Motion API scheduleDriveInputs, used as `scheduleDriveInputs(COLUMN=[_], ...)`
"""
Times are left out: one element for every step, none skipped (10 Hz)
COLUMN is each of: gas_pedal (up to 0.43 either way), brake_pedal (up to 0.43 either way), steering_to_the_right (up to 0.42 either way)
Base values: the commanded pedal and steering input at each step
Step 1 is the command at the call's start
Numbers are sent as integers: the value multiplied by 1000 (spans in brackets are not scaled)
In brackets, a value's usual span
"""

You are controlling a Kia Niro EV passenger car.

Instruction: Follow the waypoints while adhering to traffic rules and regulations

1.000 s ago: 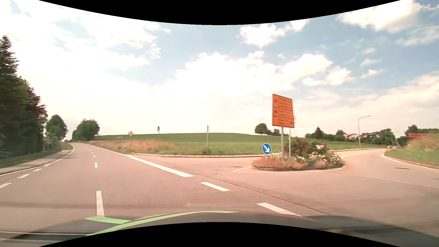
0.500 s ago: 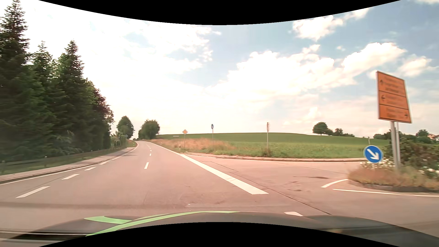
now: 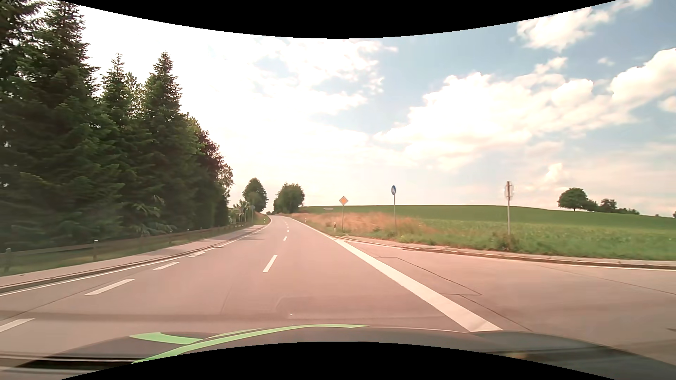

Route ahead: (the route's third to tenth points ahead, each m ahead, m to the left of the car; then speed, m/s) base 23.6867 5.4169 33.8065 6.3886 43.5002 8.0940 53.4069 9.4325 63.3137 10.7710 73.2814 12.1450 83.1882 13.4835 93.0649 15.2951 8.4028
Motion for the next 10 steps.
scheduleDriveInputs(gas_pedal=[480,480,480,480,480,488,488,500,520,520], brake_pedal=[0,0,0,0,0,0,0,0,0,0], steering_to_the_right=[-96,-77,-56,-44,-33,-31,-31,-29,-25,-22])
